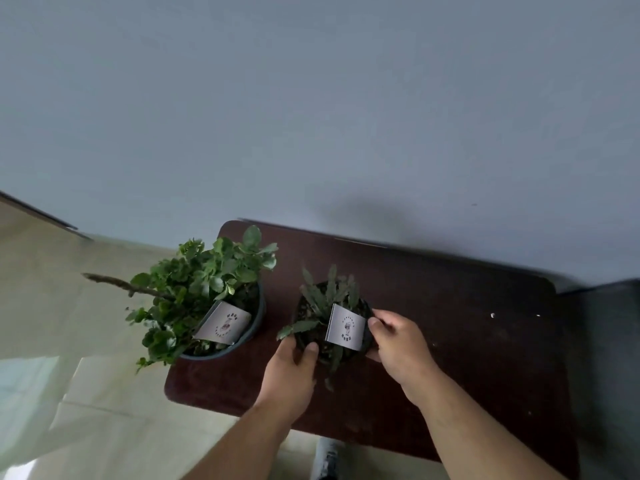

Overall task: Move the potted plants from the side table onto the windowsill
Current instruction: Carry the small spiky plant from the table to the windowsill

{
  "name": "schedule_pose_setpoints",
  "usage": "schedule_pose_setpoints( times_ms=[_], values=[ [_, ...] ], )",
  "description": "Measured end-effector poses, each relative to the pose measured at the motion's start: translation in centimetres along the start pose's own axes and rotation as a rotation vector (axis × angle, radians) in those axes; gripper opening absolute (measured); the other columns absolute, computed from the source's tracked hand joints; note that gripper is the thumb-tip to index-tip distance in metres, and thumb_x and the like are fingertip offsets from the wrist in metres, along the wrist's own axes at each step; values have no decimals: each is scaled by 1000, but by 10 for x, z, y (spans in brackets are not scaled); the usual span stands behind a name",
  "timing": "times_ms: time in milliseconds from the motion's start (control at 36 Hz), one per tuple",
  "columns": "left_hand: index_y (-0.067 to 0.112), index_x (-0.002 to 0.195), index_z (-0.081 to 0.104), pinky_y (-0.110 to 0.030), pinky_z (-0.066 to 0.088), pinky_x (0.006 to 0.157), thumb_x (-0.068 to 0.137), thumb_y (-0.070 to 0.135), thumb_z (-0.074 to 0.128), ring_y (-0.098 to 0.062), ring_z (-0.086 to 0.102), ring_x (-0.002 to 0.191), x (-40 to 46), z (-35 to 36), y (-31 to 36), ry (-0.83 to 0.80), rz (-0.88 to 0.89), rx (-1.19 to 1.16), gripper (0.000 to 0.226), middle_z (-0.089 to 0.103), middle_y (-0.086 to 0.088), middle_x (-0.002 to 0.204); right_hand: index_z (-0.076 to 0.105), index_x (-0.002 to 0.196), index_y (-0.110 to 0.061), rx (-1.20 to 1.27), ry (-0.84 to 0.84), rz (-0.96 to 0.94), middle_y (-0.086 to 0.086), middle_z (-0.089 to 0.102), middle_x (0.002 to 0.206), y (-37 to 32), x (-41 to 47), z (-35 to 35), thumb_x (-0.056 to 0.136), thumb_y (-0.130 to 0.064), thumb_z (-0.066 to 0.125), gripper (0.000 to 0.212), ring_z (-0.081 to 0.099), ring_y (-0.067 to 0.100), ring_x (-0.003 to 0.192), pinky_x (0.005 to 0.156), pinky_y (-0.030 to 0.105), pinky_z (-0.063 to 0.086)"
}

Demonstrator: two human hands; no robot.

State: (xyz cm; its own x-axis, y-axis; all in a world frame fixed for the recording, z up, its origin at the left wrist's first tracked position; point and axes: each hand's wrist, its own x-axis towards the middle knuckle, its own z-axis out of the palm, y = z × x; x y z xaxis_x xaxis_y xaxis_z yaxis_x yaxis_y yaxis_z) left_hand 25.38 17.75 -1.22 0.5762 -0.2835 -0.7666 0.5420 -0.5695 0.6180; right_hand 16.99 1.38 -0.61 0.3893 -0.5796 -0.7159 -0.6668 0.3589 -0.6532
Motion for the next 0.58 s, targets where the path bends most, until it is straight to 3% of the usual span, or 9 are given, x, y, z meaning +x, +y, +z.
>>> schedule_pose_setpoints(
  times_ms=[83,222,306,444,528,583],
  values=[
    [27,94,64,-55,60,83,96,31,61,-25,72,83,-18,0,15,-11,23,-1,6,74,-11,97,64,135,-15,6,12,-15,8,66,129,-12,-14,-10,103,-21,57,34,68,21,110,84,42,64],
    [25,96,64,-51,60,80,95,34,62,-20,70,82,-62,-2,47,-30,83,-17,9,74,-9,97,67,132,-16,-12,19,-73,4,67,127,-47,-55,-34,103,-22,57,31,67,17,108,86,41,63],
    [24,95,64,-50,60,81,95,33,63,-22,70,83,-96,-5,69,-30,129,-33,9,74,-8,95,73,110,-26,-29,13,-102,-2,72,113,-73,-90,-49,103,-18,57,19,69,14,102,86,38,63],
    [30,91,68,-49,60,84,94,35,64,-13,68,77,-160,-22,104,-27,236,-30,7,74,3,83,71,86,-38,-103,13,-225,-7,74,103,-121,-158,-75,103,-18,56,30,70,11,97,86,39,63],
    [37,91,68,-44,58,91,92,41,64,-9,72,89,-187,-33,120,-22,309,-6,5,76,15,87,77,81,-28,-231,38,-334,4,77,92,-142,-185,-84,101,-22,55,31,72,21,88,81,44,60],
    [40,87,65,-43,57,93,91,45,64,-11,72,92,-207,-42,131,-1,354,-12,7,76,11,90,74,85,-13,-281,22,-411,14,74,83,-156,-201,-86,100,-26,53,29,68,34,79,66,36,49]
  ],
)
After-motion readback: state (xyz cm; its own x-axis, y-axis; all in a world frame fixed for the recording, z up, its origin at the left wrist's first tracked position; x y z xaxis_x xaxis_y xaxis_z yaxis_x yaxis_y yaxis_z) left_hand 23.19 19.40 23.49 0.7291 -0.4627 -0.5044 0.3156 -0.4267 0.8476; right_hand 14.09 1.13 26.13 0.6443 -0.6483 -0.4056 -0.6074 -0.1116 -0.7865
